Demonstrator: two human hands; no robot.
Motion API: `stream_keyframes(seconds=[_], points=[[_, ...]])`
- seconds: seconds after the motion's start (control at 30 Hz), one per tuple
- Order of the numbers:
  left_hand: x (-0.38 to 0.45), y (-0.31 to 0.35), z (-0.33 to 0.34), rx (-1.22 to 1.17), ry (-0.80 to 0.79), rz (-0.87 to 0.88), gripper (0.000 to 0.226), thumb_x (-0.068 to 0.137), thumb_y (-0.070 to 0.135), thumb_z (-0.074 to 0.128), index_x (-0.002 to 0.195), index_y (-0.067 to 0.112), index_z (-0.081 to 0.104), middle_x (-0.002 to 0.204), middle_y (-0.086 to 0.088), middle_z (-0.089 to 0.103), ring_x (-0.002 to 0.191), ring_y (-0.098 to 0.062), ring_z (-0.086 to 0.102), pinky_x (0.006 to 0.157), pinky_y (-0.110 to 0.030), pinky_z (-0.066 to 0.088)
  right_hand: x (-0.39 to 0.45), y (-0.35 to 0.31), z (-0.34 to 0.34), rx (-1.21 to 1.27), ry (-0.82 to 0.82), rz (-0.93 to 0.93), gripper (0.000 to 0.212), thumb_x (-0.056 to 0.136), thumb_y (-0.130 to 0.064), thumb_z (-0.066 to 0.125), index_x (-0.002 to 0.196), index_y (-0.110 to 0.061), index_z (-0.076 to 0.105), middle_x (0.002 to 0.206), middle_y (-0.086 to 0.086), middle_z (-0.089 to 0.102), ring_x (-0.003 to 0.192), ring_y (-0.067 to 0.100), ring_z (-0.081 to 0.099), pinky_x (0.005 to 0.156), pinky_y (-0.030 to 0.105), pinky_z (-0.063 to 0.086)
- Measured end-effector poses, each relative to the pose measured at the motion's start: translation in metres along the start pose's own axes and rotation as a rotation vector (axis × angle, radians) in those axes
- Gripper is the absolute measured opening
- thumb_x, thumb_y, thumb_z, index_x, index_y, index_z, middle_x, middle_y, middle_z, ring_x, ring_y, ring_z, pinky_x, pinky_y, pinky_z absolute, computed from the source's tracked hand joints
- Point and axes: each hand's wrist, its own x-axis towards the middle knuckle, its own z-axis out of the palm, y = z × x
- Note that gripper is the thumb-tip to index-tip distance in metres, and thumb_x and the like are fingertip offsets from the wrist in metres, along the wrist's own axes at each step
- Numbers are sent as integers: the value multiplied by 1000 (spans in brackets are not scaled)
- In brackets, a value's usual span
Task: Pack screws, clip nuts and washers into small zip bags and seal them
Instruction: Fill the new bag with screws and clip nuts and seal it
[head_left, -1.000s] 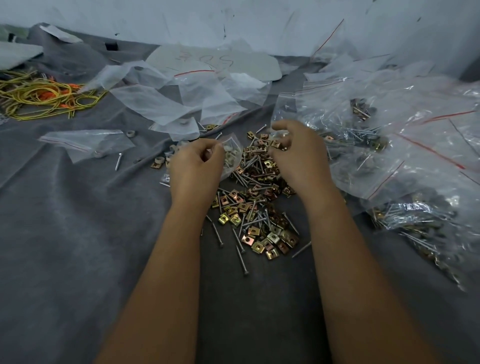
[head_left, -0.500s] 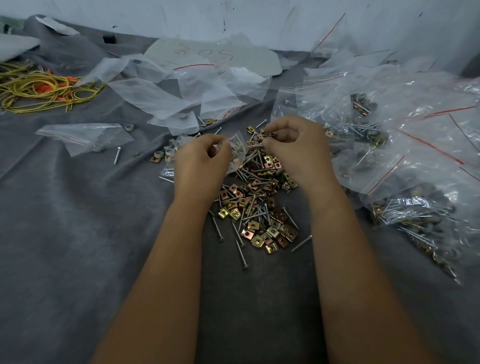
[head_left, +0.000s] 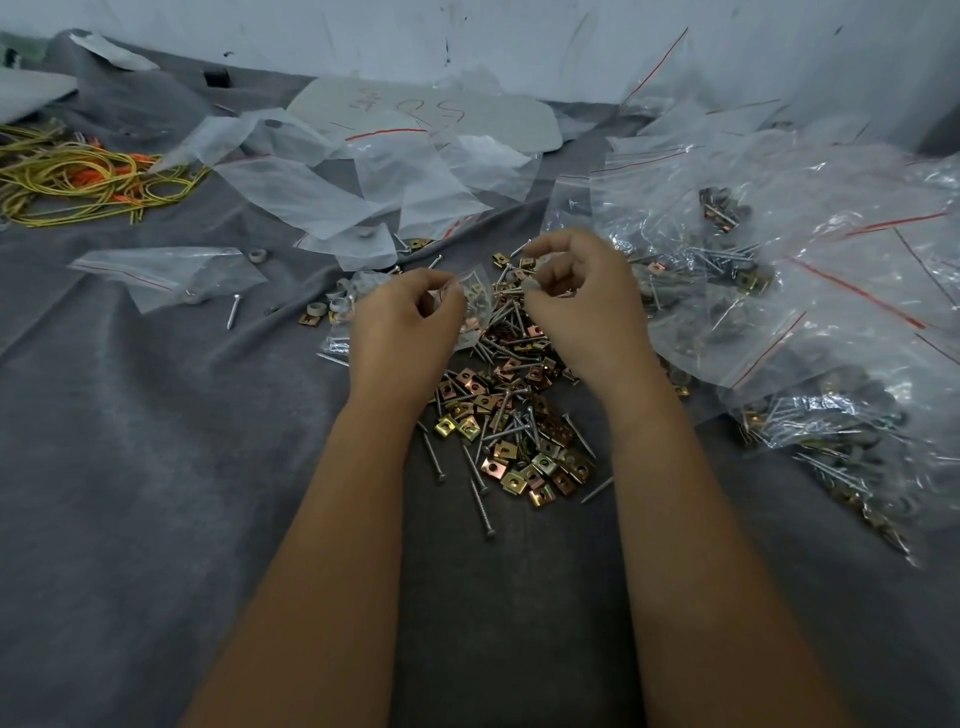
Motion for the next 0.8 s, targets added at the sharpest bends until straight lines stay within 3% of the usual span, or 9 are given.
stream_keyframes(seconds=[0.17,0.27,0.37,0.43,0.53,0.6,0.67,0.73,0.8], points=[[0,2,0,-4,5,13,15,93,32,56,93,34,71,60,12,62,49,0,48,44,-12,34,-4,-10,8,-6,-196,-76,27,81,-11,75,98,-30,65,90,-11,70,78,3,62,66,9,47],[-1,2,0,16,24,13,21,93,32,54,101,27,73,67,2,66,54,-2,52,46,-15,37,-4,-6,2,35,-59,-12,17,89,-14,66,96,-29,68,95,-15,66,81,-4,60,68,6,46],[-1,3,0,21,21,6,22,94,32,54,103,27,73,72,-1,67,58,-7,55,53,-25,43,-5,4,-12,33,107,131,35,90,-2,48,85,-30,67,97,-10,67,60,-11,54,52,8,43],[-1,3,1,17,12,10,21,95,31,54,102,27,73,68,-2,65,52,-4,48,51,-23,40,-7,11,-18,-34,113,216,42,82,4,42,82,-30,66,97,-7,66,55,-11,53,45,8,37],[-1,3,2,22,6,14,22,95,30,54,104,25,73,63,-1,61,49,-1,44,46,-15,35,-9,18,-20,-172,-29,262,38,81,0,50,96,-29,69,101,-8,65,71,-5,58,55,16,43],[-1,3,2,28,3,3,23,95,32,54,106,26,73,65,-2,63,50,-2,45,49,-19,38,-10,22,-19,-298,-137,215,35,82,-5,59,107,-26,71,104,-9,62,84,4,58,69,20,46],[-2,4,2,16,1,-6,22,95,32,54,105,27,73,68,-4,65,53,-5,49,51,-25,41,-12,26,-17,-360,-137,155,27,84,-7,63,103,-24,73,92,-16,57,79,-3,52,68,15,40],[-1,4,2,5,2,-6,21,95,31,54,103,27,73,67,-4,65,53,-5,49,49,-22,40,-12,28,-17,-363,-71,123,19,87,-9,65,97,-23,75,80,-24,52,73,-7,49,67,14,38],[-1,3,2,5,1,1,20,94,30,54,102,27,73,63,-2,61,50,-3,45,47,-18,36,-12,28,-18,-321,-26,117,15,88,-11,66,96,-21,75,79,-22,56,73,-6,52,67,13,40]])
